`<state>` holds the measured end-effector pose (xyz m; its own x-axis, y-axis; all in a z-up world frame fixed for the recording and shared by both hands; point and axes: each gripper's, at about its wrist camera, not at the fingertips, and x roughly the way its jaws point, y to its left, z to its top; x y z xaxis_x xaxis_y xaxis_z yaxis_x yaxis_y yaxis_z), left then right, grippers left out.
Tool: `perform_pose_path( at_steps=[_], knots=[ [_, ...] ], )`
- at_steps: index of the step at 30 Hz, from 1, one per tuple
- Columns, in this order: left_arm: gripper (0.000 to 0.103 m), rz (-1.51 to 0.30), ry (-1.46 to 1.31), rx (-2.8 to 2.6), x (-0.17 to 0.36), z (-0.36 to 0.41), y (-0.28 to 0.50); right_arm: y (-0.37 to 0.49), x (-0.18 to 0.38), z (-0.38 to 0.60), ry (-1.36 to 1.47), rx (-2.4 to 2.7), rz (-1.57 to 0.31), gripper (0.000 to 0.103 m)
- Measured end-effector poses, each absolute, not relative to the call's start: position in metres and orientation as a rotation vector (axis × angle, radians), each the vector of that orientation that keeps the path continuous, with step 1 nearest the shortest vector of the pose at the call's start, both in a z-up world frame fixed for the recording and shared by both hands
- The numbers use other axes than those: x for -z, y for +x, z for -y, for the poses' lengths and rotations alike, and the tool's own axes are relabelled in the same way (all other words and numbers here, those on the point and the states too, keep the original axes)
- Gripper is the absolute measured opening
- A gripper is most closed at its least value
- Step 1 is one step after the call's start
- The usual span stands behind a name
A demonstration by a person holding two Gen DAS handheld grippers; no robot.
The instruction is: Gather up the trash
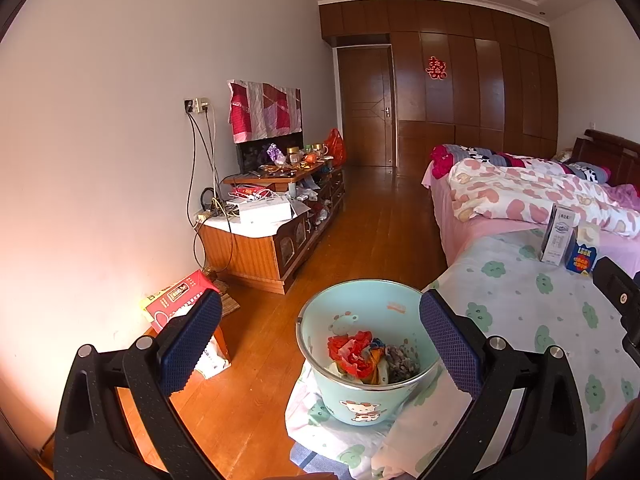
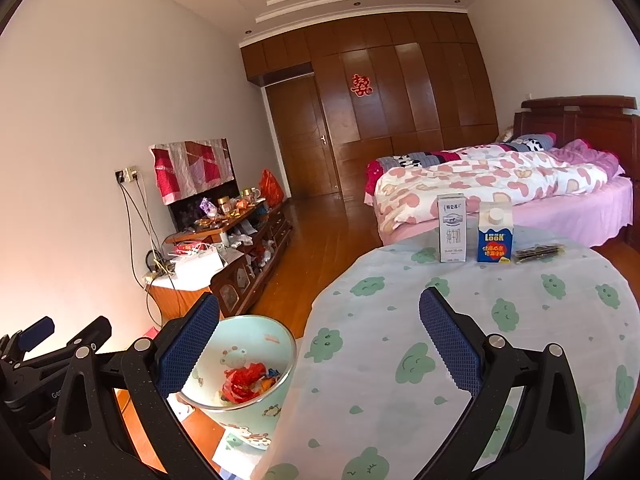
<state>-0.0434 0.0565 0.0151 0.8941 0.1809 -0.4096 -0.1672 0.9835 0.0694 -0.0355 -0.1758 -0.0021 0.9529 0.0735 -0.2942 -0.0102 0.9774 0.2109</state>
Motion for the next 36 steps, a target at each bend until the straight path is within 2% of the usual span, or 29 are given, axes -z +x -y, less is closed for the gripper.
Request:
perform_pose_path(
  at_steps=[36],
  knots=[
    [0.097,-0.435,0.036,-0.178,-0.0149,-0.0568,-0.0448,-0.0391,0.0033,0.1810,0.218,-0.036,-0.309,0.098]
  ],
)
